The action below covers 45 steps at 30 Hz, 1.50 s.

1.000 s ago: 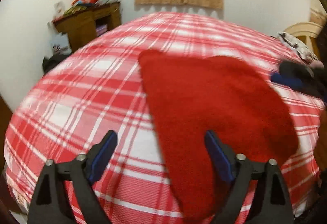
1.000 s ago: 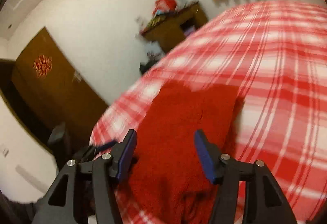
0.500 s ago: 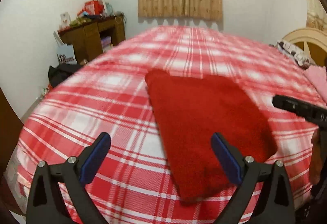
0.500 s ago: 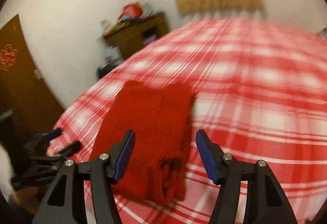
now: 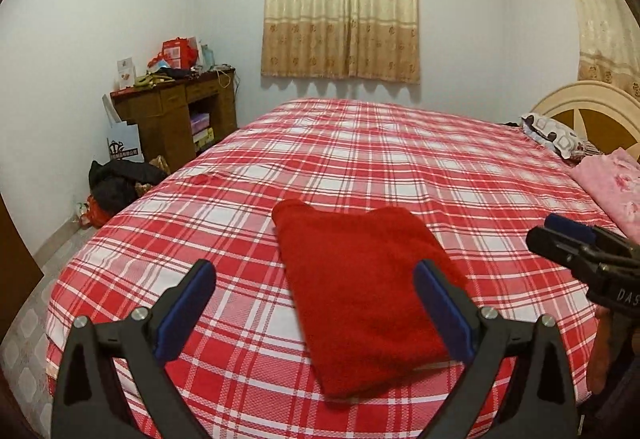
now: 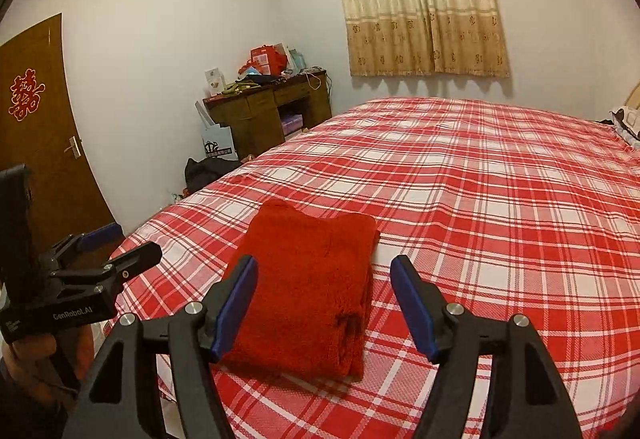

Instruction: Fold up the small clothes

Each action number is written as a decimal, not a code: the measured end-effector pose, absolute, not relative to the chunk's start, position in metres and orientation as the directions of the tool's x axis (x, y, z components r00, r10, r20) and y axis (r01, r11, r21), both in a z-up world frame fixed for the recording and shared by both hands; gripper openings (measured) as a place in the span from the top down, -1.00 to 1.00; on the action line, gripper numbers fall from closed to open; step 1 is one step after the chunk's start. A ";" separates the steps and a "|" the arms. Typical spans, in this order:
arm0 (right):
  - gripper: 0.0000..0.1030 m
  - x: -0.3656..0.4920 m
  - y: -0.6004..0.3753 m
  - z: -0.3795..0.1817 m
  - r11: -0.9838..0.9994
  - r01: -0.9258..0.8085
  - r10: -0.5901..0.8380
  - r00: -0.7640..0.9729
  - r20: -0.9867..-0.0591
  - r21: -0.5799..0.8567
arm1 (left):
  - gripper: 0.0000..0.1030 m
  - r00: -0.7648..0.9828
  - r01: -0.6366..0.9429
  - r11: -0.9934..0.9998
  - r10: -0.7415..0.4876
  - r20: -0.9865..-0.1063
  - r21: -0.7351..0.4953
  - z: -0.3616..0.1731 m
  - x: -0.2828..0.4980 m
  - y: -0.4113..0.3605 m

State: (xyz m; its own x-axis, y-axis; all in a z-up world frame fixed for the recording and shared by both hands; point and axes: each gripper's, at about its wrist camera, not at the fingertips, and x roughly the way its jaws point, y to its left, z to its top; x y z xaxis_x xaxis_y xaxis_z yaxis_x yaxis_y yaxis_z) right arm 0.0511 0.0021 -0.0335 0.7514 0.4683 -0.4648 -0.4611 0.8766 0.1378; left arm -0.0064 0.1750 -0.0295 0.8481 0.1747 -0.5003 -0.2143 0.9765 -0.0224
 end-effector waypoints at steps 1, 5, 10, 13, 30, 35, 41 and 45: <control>-0.36 0.050 0.002 -0.033 0.876 -0.462 0.470 0.752 -0.462 0.138 | -0.97 0.850 -0.214 0.977 0.174 -0.497 -0.023 -0.030 -0.007 0.174; -0.36 0.047 0.001 -0.031 0.875 -0.464 0.474 0.754 -0.455 0.142 | -0.97 0.852 -0.206 0.978 0.170 -0.495 -0.018 -0.030 -0.007 0.171; -0.36 0.047 0.001 -0.031 0.874 -0.464 0.473 0.751 -0.460 0.141 | -1.00 0.852 -0.203 0.979 0.169 -0.495 -0.015 -0.031 -0.007 0.169; -0.37 0.047 0.002 -0.032 0.875 -0.464 0.472 0.750 -0.463 0.139 | -1.00 0.851 -0.205 0.979 0.169 -0.497 -0.017 -0.032 -0.007 0.169; -0.37 0.041 0.002 -0.034 0.864 -0.482 0.489 0.740 -0.462 0.142 | -1.00 0.848 -0.199 0.980 0.163 -0.504 -0.018 -0.033 -0.008 0.164; -0.37 0.041 -0.001 -0.035 0.864 -0.480 0.490 0.738 -0.463 0.150 | -1.00 0.847 -0.197 0.980 0.162 -0.506 -0.014 -0.034 -0.008 0.162; -0.37 0.041 -0.002 -0.035 0.863 -0.483 0.492 0.736 -0.464 0.149 | -1.00 0.845 -0.197 0.980 0.162 -0.509 -0.015 -0.034 -0.007 0.162; -0.37 0.040 -0.002 -0.035 0.862 -0.486 0.494 0.734 -0.466 0.147 | -1.00 0.845 -0.196 0.980 0.162 -0.510 -0.014 -0.034 -0.007 0.162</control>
